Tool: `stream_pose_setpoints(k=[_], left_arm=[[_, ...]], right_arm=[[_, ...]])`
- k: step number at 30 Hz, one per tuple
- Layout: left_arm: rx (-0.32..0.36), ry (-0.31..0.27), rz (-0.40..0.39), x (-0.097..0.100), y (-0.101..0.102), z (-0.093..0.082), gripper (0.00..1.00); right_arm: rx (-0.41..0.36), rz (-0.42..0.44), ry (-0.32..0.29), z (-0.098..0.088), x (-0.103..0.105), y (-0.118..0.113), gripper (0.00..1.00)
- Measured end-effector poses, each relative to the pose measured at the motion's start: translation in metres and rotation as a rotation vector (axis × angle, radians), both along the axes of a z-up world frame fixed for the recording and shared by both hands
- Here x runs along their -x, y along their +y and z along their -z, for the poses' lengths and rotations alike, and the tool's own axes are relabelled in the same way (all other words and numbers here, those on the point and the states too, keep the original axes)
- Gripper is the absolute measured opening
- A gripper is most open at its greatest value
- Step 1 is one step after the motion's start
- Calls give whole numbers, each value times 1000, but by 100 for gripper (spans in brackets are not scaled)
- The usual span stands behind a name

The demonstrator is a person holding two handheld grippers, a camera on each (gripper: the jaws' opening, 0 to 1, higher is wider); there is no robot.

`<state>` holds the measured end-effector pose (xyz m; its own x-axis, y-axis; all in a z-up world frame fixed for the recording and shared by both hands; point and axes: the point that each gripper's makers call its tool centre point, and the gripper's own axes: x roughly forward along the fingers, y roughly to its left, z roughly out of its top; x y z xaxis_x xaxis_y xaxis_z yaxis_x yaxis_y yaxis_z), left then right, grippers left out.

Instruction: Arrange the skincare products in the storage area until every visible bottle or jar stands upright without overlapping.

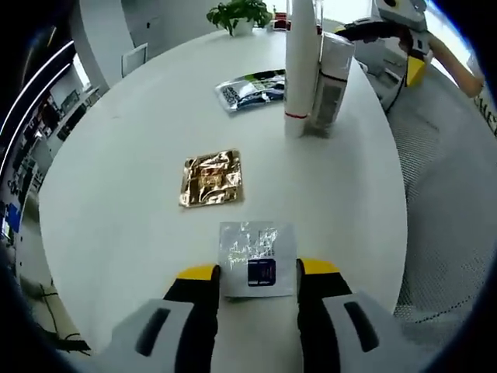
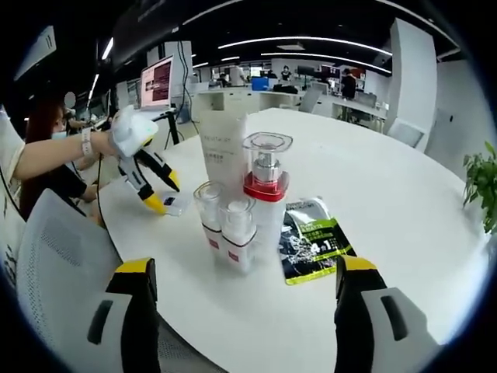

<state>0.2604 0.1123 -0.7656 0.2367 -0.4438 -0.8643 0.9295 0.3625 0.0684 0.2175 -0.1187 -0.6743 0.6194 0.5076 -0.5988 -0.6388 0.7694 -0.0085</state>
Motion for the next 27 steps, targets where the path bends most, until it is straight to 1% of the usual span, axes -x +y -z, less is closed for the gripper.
stream_pose_setpoints(k=[3,4,7,13,15,17,19,21,23,25,26,27], left_arm=[[-3,22,17,2,5,1,39],[-6,26,12,2,7,1,39],[-10,26,23,2,12,1,39],[-16,41,33,2,23,3,39],[-14,42,35,2,24,3,39],[-12,41,38,3,24,3,39],[-12,41,42,1,30,3,39],[-15,39,44,1,33,2,39],[-18,40,47,3,34,2,39],[-19,42,50,4,35,2,39],[-19,43,50,3,39,2,39],[-21,44,49,3,40,2,39]], right_arm=[[12,4,1,2,-6,-6,94],[14,3,3,3,-7,-7,94],[18,3,8,6,-13,-12,93],[5,23,21,13,-33,-24,92],[16,29,20,18,-41,-31,91],[33,34,24,23,-48,-39,89],[56,46,32,30,-54,-49,86],[64,52,44,35,-59,-56,84],[61,81,57,40,-66,-65,83],[53,87,68,43,-73,-71,77],[43,107,83,46,-77,-75,75],[38,108,86,48,-80,-78,74]])
